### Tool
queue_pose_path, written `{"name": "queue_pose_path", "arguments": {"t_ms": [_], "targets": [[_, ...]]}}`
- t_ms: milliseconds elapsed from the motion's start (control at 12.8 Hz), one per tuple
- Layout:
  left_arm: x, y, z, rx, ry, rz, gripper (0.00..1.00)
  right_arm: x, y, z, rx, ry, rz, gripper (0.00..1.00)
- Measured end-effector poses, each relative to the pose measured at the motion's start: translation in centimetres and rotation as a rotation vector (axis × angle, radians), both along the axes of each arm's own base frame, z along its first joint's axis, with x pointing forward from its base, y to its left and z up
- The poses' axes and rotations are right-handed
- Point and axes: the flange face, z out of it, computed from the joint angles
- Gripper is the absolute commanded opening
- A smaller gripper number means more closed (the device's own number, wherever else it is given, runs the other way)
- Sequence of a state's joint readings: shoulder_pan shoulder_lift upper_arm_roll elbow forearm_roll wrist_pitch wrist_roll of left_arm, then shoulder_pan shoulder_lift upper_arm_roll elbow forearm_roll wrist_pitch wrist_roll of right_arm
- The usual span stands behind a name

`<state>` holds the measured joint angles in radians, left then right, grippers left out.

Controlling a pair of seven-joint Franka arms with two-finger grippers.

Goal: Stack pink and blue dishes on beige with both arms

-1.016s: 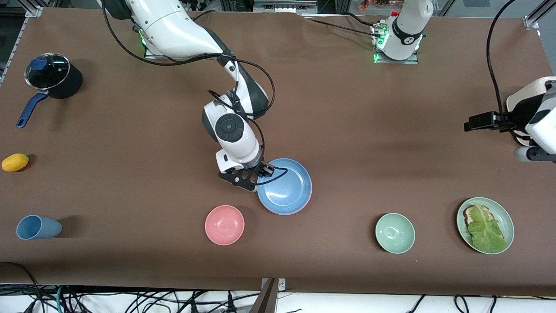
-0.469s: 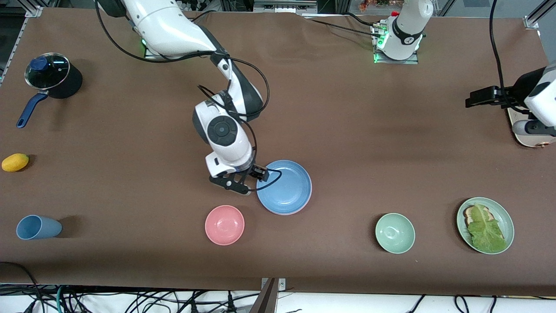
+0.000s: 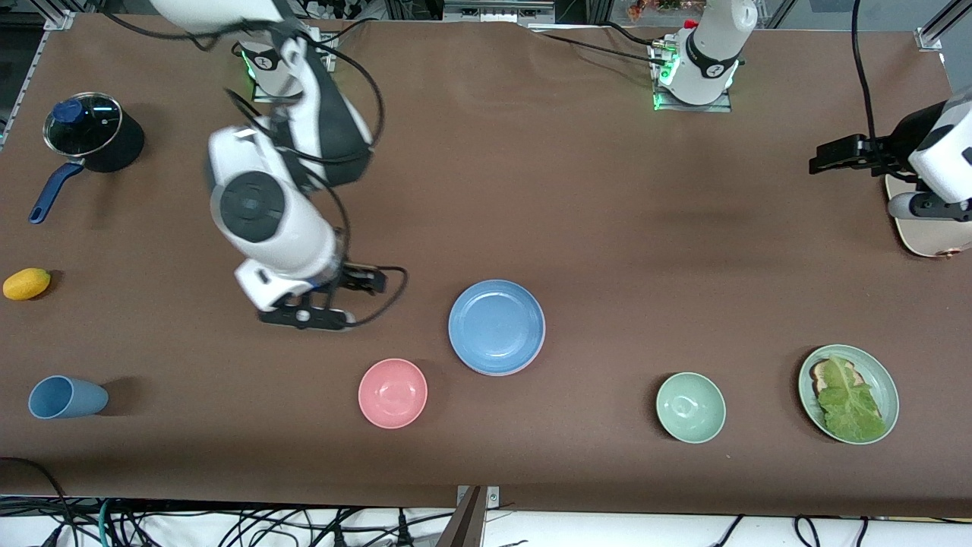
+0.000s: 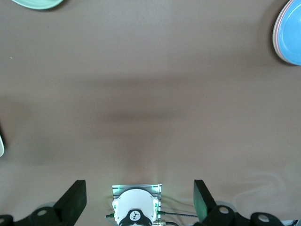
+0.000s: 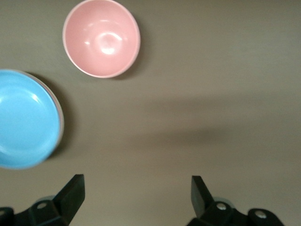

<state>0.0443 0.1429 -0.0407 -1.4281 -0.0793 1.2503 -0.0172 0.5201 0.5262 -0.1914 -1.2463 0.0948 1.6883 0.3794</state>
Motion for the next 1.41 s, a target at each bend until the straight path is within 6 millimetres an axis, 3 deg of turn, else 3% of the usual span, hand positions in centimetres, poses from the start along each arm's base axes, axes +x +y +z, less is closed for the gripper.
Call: {"name": "queue_pose_path", "arguments": {"t_ms": [234, 312, 625, 781, 1016, 1406], "targets": [[0.1, -0.3, -1.5, 0.0, -0.009, -0.001, 1.0, -1.0, -9.1, 5.8, 0.037, 0.077, 0.031, 1.0], [-0.1, -0.3, -1.6, 0.001, -0.014, -0.001, 1.0, -1.6, -11.3, 7.2, 0.052, 0.082, 0.031, 1.0], [-0.8, -0.4, -1.2, 0.009, -0.018, 0.019, 1.0, -6.1, -17.1, 12.1, 0.082, 0.063, 0.085, 1.0], [-0.9, -0.6, -1.4, 0.019, -0.012, 0.047, 1.0, -8.9, -18.3, 14.2, 0.051, 0.042, 0.133, 1.0], [-0.8, -0.6, -1.8, 0.019, -0.004, 0.048, 1.0, -11.7, -17.8, 16.1, 0.019, 0.037, 0.176, 1.0], [-0.8, -0.8, -1.9, 0.019, -0.003, 0.045, 1.0, -11.3, -18.2, 15.7, 0.018, 0.044, 0.17, 1.0]]}}
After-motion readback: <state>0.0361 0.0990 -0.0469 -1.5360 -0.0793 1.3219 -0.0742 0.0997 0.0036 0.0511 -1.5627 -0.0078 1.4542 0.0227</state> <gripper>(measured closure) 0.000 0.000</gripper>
